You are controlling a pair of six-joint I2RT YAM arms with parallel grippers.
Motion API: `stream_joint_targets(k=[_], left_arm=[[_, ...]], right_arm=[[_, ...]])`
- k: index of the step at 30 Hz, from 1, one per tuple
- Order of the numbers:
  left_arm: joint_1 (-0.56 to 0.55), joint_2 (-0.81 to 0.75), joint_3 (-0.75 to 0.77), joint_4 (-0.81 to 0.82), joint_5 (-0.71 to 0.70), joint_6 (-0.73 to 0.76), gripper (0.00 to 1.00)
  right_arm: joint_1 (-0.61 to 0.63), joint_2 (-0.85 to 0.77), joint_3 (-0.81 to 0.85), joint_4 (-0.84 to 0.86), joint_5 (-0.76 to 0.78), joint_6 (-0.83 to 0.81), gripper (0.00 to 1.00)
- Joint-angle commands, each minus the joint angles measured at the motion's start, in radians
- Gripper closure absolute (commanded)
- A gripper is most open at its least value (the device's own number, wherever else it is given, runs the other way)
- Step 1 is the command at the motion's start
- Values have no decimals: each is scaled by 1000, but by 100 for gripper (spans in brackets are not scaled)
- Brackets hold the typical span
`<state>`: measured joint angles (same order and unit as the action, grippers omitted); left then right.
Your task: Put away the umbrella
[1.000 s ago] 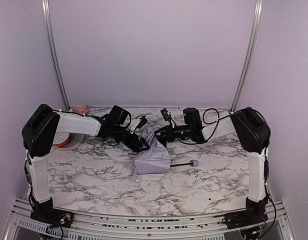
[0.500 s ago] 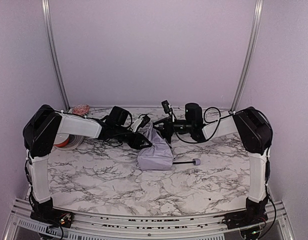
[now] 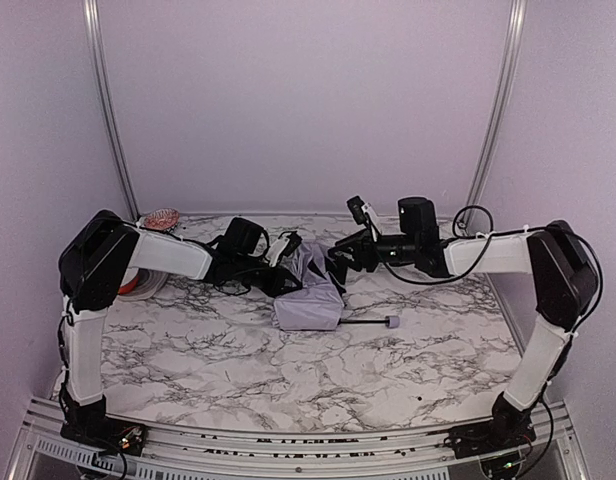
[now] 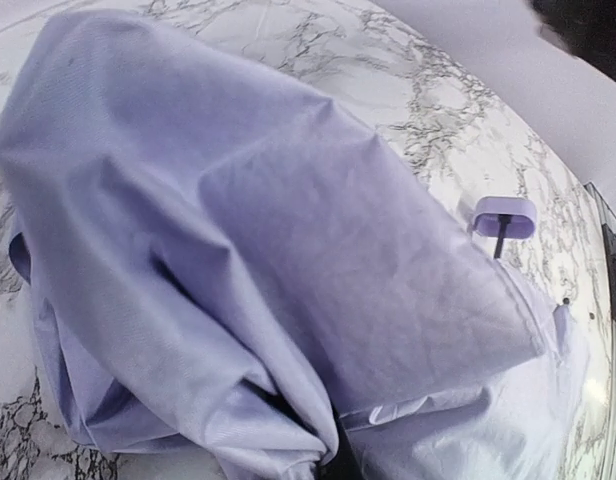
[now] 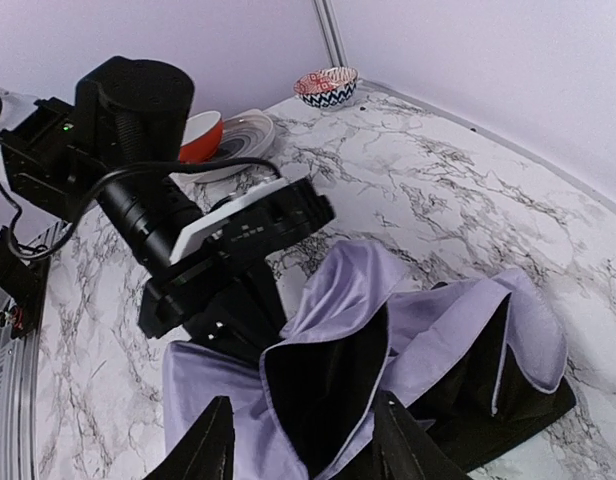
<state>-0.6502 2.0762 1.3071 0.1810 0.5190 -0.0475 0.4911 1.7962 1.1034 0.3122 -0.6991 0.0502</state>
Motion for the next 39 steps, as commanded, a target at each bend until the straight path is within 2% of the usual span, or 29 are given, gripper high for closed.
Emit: stream_joint_targets(k=[1, 4, 7, 13, 16, 21, 26, 32, 35, 39], left_arm=[[15, 127, 103, -91, -110, -36, 100], [15, 183, 150, -136, -130, -37, 100], [15, 209, 158, -152, -127, -31, 100], [15, 194, 125, -131, -106, -7, 100], [16, 182, 112, -126, -107, -5, 100], [-15, 140, 50, -134, -118, 9, 100], [-93, 29, -88, -142, -101, -7, 100], [-155, -111, -202, -143, -82, -3, 100], [-168, -163, -224, -138, -107, 19, 100], [-173, -209, -229, -102, -143, 73, 100]], right_arm=[[4, -46, -61, -95, 27, -113, 54], [4, 12, -40, -134, -9, -109, 50], [0, 103, 18, -167, -16, -81, 42], [-19, 284, 134, -191, -6, -14, 40], [-18, 337, 175, -264, -43, -37, 47], [-5, 336, 118, -339, -165, -94, 68], [69, 265, -1, -439, -251, -193, 70], [107, 148, -67, -533, -238, -275, 60], [87, 87, -53, -533, -235, -264, 49], [80, 35, -29, -503, -217, -235, 38]])
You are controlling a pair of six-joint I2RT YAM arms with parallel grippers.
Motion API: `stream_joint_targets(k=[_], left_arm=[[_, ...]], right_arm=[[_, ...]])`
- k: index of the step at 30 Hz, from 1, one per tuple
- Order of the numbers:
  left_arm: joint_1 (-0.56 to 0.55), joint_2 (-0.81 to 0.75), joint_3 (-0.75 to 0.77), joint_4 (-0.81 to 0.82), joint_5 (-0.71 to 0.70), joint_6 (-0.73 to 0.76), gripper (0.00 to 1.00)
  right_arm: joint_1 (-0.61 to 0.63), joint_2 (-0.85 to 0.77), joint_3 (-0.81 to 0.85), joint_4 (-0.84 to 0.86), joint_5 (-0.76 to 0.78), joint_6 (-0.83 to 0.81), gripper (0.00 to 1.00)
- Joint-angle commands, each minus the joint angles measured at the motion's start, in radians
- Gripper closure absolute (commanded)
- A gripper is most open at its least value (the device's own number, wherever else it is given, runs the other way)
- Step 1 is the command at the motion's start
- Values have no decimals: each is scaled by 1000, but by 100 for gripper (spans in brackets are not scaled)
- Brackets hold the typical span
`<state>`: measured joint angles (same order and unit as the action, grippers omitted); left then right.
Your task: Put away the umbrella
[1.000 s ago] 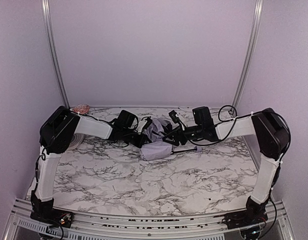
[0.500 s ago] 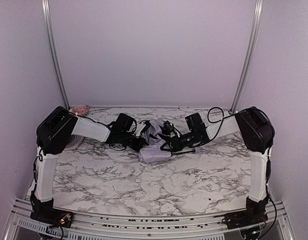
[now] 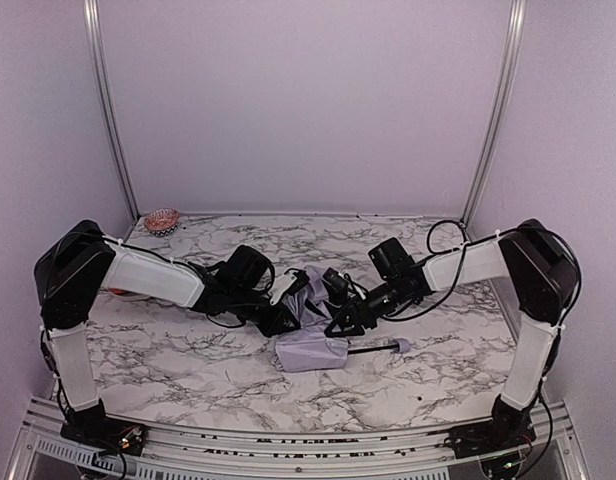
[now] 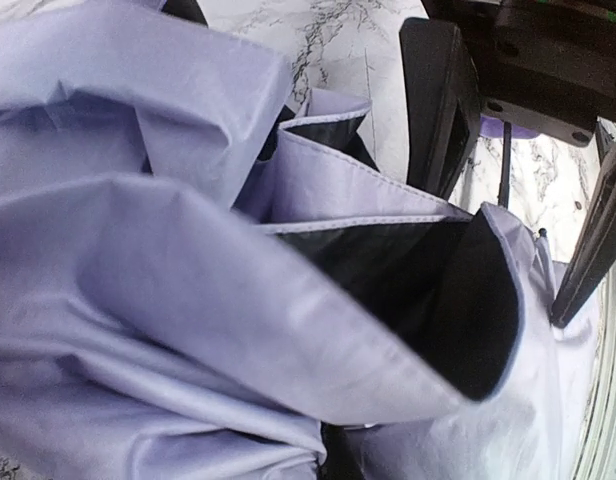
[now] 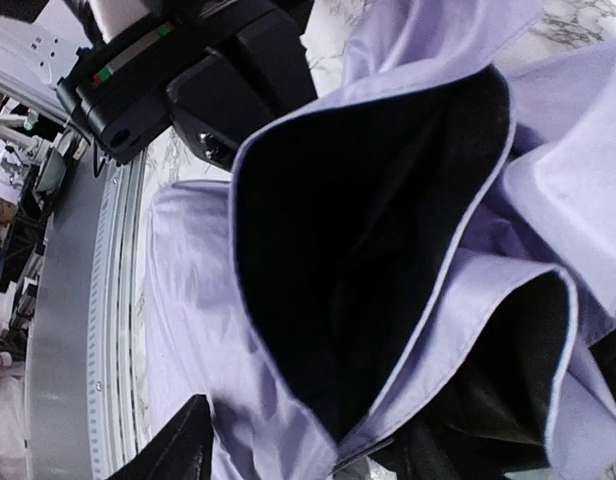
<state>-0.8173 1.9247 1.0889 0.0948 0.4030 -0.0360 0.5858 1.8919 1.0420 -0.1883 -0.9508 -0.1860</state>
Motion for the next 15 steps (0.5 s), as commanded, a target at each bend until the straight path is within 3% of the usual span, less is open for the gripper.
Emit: stream_joint_targets(k=[1, 6, 15], left_arm=[[-7, -66, -12, -3, -26, 76, 100], [-8, -86, -4, 23, 8, 135, 100], [-8, -74, 46, 22, -30, 178, 100]], right_arm=[[-15, -71, 40, 0, 42, 2, 35], [-14, -94, 78, 61, 61, 5, 32], [31, 22, 139, 154, -33, 55, 32]])
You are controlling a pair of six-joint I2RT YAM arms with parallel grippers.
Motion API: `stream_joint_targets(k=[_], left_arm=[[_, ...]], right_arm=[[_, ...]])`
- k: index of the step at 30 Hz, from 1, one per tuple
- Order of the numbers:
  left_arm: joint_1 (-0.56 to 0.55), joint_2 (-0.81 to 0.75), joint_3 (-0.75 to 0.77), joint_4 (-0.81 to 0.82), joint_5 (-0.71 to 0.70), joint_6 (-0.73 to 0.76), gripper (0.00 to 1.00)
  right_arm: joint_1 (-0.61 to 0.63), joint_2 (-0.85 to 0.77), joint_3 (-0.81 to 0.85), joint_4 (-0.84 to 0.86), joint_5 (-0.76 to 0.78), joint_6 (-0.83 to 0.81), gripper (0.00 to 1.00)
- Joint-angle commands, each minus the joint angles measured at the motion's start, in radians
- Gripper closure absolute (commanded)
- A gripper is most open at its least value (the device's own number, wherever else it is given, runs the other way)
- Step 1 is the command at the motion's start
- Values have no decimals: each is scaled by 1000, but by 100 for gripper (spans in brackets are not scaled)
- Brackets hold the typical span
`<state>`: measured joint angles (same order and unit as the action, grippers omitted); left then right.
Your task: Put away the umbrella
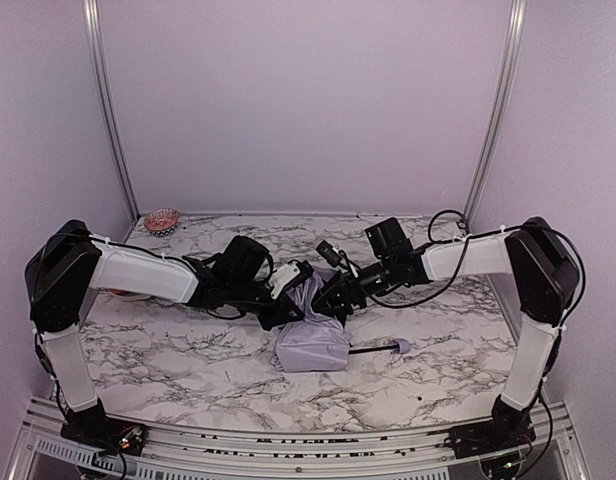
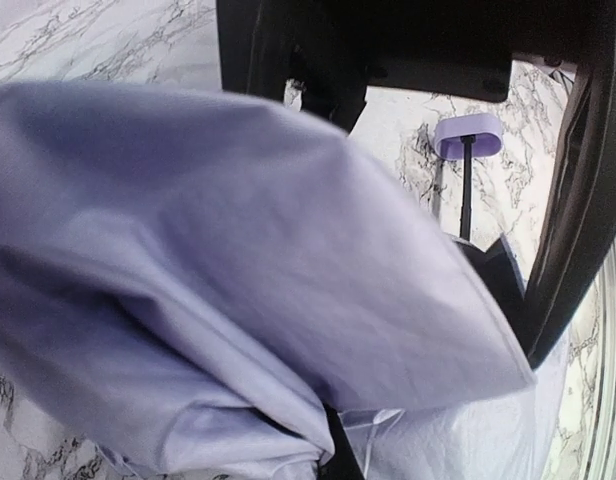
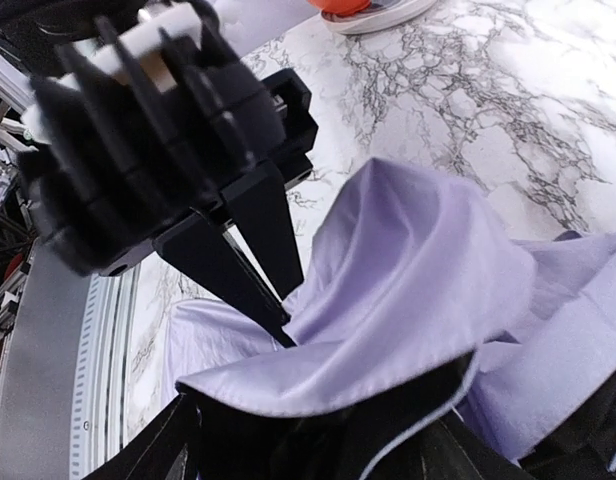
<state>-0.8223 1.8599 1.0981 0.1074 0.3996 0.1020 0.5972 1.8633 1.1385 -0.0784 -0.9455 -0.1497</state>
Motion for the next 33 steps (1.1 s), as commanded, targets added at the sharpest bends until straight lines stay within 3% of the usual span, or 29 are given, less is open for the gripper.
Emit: stream_joint_targets(k=[1, 4, 6, 8, 9, 10, 11, 12, 15, 18, 22, 23, 30, 33], left_arm=[[-3, -9, 39, 10, -37, 40, 100], [-2, 1, 50, 9, -47, 42, 100], [-1, 9, 56, 8, -47, 39, 100], [-1, 12, 62, 3, -61, 31, 100], [0, 9, 65, -2, -76, 28, 95], [0, -3, 66, -7, -104, 24, 76], [1, -19, 63, -10, -138, 25, 51], [2, -47, 48, -3, -177, 31, 33], [2, -173, -71, 92, -225, 93, 18], [31, -209, -115, 132, -232, 50, 17], [181, -58, -21, 142, -91, -130, 36], [195, -13, 25, 139, -86, -145, 37], [192, 347, 496, -61, -31, -119, 12], [171, 416, 566, -101, 45, -99, 4]], right_arm=[[19, 60, 46, 41, -49, 18, 32], [23, 75, 44, 33, -57, 7, 36], [20, 76, 38, 33, -36, 7, 69], [15, 74, 26, 47, -40, 21, 90], [10, 73, 18, 61, -50, 31, 97], [5, 70, 6, 80, -59, 46, 100], [-3, 70, -2, 99, -67, 58, 100], [-9, 71, -9, 111, -74, 67, 100], [-32, 82, -16, 142, -83, 88, 100], [-40, 92, -8, 158, -96, 101, 100], [-33, 77, -35, 188, -99, 76, 100], [-26, 69, -46, 189, -103, 55, 100], [22, 16, -87, 190, -131, -32, 100], [27, -5, -99, 225, -120, -27, 100]])
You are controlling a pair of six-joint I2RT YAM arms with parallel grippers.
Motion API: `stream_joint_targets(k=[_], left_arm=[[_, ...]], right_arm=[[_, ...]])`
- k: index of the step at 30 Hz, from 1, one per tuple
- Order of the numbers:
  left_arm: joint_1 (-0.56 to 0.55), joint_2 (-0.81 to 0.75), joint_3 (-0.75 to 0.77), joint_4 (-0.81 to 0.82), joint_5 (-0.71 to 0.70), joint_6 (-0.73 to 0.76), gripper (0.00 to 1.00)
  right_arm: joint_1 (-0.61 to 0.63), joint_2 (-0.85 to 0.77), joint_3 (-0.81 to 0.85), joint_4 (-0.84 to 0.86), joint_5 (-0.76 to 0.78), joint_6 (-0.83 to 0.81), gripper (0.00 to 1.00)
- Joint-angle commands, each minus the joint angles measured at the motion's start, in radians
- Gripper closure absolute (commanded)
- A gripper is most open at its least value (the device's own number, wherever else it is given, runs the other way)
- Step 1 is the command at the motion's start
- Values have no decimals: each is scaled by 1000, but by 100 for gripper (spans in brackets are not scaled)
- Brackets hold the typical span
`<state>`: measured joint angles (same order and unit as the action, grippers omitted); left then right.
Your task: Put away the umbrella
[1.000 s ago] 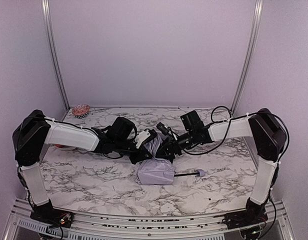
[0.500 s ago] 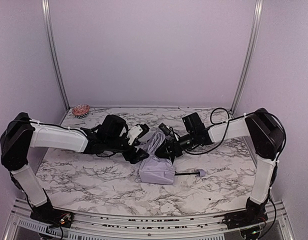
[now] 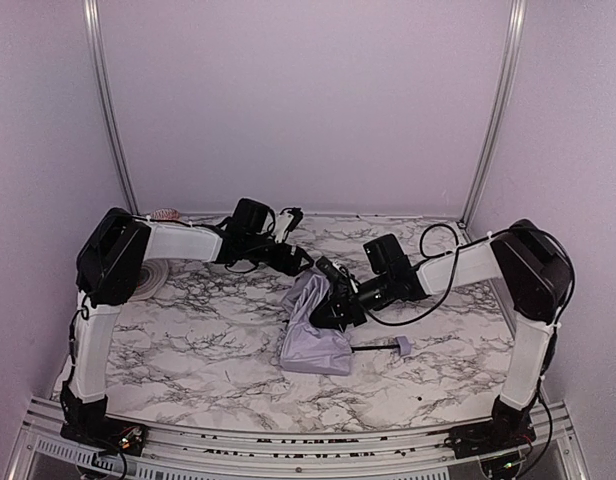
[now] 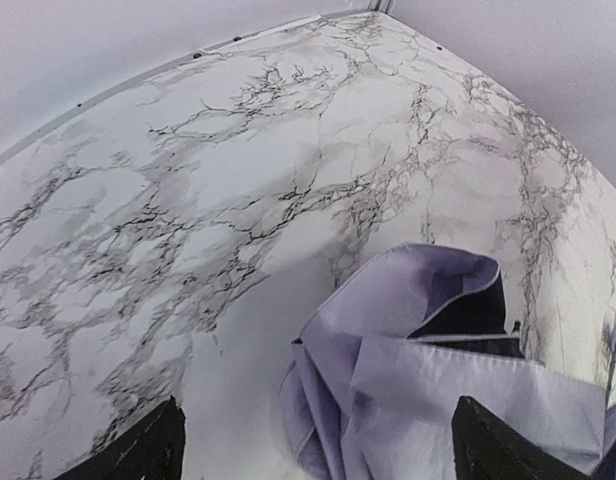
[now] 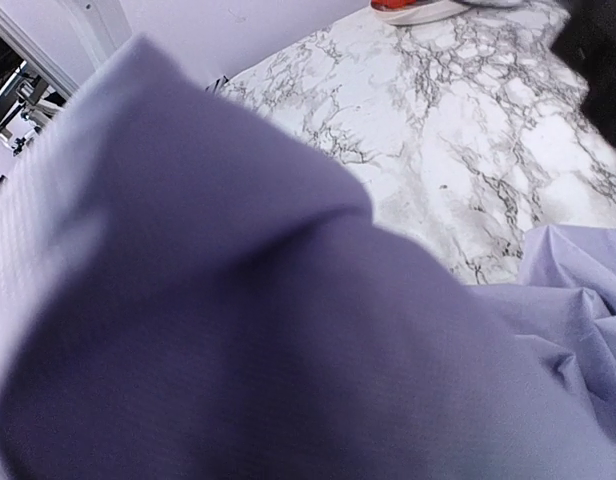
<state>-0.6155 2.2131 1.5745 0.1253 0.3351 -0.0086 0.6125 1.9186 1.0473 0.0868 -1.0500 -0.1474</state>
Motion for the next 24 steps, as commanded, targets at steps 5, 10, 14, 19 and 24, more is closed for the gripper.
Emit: stream_joint_targets(k=[5, 10, 14, 19, 24], left_arm=[[-110, 122, 93, -173, 110, 82, 3], [-117, 159, 90, -187, 54, 87, 27], [-128, 141, 35, -168, 70, 83, 55], [-129, 143, -27, -135, 81, 31, 86], [-117, 143, -74, -69, 79, -29, 92]], right_arm=[[19, -72, 12, 43, -14, -48, 100], [53, -135, 38, -15, 25, -101, 100], [56, -191, 17, 70, 51, -69, 100], [32, -133, 23, 196, 195, 58, 100], [-58, -27, -62, 506, 266, 309, 100]])
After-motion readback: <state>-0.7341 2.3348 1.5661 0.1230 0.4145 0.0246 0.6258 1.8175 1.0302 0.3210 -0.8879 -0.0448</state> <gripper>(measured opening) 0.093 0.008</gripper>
